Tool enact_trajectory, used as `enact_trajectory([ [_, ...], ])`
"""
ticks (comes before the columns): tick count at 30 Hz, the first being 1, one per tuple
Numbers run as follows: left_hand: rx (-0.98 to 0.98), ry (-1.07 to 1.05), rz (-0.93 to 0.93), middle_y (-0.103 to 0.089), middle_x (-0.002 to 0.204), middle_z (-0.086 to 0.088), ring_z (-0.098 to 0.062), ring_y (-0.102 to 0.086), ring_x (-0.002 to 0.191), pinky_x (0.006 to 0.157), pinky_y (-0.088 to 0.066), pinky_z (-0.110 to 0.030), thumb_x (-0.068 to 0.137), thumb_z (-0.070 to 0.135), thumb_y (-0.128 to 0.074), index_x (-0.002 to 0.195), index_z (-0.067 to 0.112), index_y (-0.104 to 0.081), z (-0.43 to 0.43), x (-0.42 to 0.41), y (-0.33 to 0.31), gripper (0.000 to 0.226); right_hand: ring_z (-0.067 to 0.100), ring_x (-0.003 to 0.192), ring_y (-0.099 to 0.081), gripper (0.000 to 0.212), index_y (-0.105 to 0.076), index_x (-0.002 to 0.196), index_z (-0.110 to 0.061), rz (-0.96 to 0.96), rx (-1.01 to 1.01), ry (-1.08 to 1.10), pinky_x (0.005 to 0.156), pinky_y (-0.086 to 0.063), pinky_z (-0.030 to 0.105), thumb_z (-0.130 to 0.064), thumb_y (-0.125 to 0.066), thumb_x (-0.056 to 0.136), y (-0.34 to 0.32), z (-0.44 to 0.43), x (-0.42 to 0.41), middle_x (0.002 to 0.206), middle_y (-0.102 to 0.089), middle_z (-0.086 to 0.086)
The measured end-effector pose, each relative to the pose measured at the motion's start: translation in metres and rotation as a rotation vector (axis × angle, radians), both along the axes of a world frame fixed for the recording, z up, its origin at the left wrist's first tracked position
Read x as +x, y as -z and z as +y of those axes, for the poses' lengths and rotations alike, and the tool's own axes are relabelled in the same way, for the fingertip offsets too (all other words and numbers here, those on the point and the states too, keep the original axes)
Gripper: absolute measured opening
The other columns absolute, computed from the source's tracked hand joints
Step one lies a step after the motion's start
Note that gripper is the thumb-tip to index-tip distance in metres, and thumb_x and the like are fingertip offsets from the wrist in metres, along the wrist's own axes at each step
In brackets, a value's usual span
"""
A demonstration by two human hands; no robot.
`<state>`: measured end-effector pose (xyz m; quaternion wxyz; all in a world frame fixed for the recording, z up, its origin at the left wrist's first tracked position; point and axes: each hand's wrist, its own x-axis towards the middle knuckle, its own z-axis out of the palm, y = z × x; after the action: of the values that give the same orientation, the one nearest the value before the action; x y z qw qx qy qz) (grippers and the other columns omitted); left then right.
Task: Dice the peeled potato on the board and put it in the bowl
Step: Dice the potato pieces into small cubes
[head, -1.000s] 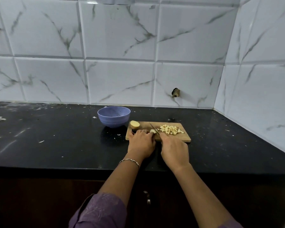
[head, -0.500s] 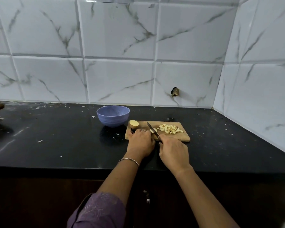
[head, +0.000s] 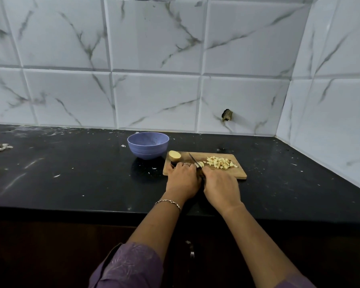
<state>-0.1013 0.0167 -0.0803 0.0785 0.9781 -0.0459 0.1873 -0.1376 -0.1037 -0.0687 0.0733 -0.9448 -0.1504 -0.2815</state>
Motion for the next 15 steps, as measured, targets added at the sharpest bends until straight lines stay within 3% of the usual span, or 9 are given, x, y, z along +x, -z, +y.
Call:
enact_trajectory([
  [5,0.0,-0.013,-0.001,-0.061,0.125,-0.001,-0.022,-0.05,0.12,0.11,-0.022,-0.053,0.098,0.041,-0.039,0.118,0.02,-0.063,0.0,-0.001,-0.001,0.037,0.018,0.078,-0.062,0.015,-0.058,0.104,-0.021,0.003,0.022,0.024,0.059,-0.037,0.029,-0.011,-0.049,0.097,0.002,0.002,0.0,0.086,-0.065,-0.002],
  [9,0.027,-0.041,0.0,-0.061,0.126,-0.001,-0.023,-0.05,0.12,0.107,-0.024,-0.051,0.095,0.045,-0.04,0.118,0.022,-0.063,0.0,-0.002,-0.002,0.039,0.017,0.084,-0.062,0.021,-0.053,0.117,-0.021,0.006,0.078,0.068,0.061,-0.037,0.028,-0.012,-0.047,0.099,0.002,0.0,-0.005,0.093,-0.064,-0.001],
  [12,0.048,-0.047,-0.003,-0.064,0.122,0.0,-0.022,-0.051,0.117,0.106,-0.024,-0.051,0.095,0.042,-0.041,0.113,0.021,-0.063,0.0,-0.004,-0.003,0.036,0.016,0.082,-0.059,0.029,-0.048,0.129,-0.021,-0.015,0.087,0.092,0.06,-0.037,0.027,-0.013,-0.046,0.101,0.002,-0.001,-0.01,0.095,-0.062,-0.001],
  [15,0.051,-0.06,0.0,-0.065,0.12,-0.001,-0.022,-0.052,0.116,0.107,-0.024,-0.051,0.095,0.04,-0.041,0.11,0.018,-0.063,0.0,-0.007,-0.006,0.035,0.013,0.073,-0.055,0.025,-0.048,0.127,-0.022,-0.006,0.109,0.076,0.057,-0.039,0.027,-0.016,-0.047,0.102,0.005,-0.003,-0.012,0.088,-0.06,-0.003],
])
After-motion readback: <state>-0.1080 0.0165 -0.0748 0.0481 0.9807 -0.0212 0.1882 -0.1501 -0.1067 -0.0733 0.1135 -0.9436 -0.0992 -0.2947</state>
